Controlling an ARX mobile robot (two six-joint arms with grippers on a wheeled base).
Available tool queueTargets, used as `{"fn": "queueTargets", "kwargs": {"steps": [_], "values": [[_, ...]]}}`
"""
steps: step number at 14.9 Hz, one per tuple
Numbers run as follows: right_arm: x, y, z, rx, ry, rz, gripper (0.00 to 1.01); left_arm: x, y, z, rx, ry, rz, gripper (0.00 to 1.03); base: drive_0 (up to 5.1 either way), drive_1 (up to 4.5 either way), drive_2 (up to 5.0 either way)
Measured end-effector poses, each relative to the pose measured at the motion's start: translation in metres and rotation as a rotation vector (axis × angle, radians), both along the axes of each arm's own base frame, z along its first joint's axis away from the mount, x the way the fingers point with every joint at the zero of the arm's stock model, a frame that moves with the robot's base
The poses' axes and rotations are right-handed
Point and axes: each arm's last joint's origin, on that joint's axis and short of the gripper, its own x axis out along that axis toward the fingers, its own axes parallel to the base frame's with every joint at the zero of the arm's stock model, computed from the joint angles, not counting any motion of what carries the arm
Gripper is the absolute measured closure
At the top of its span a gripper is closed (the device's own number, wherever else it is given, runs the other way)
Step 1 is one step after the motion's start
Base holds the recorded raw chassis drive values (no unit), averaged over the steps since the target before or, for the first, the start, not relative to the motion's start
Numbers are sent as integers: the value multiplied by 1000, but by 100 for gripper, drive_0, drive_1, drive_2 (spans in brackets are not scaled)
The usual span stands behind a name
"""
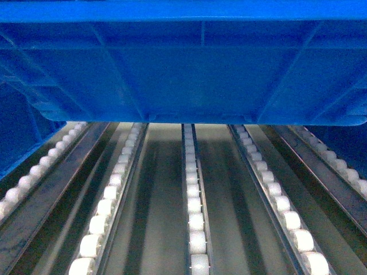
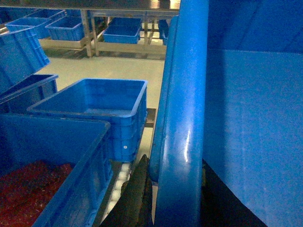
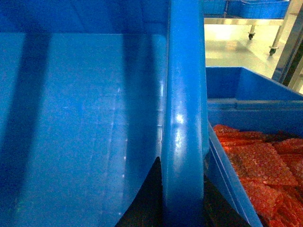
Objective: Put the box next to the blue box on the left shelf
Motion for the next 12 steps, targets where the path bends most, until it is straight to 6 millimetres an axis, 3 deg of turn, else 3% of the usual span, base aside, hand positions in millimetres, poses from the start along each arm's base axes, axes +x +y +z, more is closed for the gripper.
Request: {"fn": "queueTargets", "kwargs": {"steps": [12], "values": [[0, 0, 0, 0, 0, -1, 92, 0, 0, 0, 1, 2, 0, 86, 0, 0, 0]]}}
